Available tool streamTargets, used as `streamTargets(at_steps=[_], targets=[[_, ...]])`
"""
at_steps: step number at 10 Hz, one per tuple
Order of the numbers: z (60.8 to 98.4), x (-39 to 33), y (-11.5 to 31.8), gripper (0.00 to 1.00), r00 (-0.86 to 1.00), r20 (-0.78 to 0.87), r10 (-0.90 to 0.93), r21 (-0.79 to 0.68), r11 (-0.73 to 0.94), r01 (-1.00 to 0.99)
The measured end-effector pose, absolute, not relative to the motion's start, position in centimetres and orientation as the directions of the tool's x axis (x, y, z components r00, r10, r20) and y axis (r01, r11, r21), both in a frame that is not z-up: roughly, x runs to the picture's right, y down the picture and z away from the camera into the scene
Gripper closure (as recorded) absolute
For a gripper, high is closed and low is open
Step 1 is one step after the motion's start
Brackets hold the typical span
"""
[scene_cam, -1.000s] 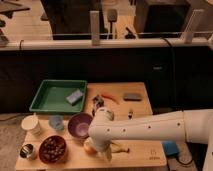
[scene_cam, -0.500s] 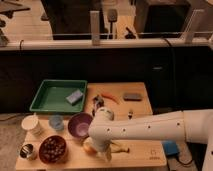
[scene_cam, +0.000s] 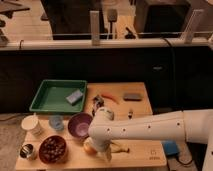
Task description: Place apple in paper cup
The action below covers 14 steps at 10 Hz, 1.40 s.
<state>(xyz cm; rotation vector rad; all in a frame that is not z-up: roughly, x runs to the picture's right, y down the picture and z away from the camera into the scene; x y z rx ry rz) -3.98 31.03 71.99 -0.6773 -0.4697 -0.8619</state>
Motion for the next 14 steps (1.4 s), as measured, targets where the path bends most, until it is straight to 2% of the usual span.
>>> streamTargets(at_steps=[3,5,11,13,14], targets=[[72.0,-4.0,31.0,0.21,0.572,0.625,-0.531,-0.348,0.467,0.813],[72.0,-4.0,31.0,0.37,0.572,0.625,-0.530,-0.348,0.467,0.813],[71.2,-4.1,30.0,0.97,0.571,0.626,-0.531,-0.343,0.471,0.813],[70.8,-3.9,29.9,1.00,0.571,0.626,-0.531,-0.346,0.467,0.813],[70.6,-3.9,29.7,0.93,0.571,0.626,-0.531,-0.347,0.467,0.814]])
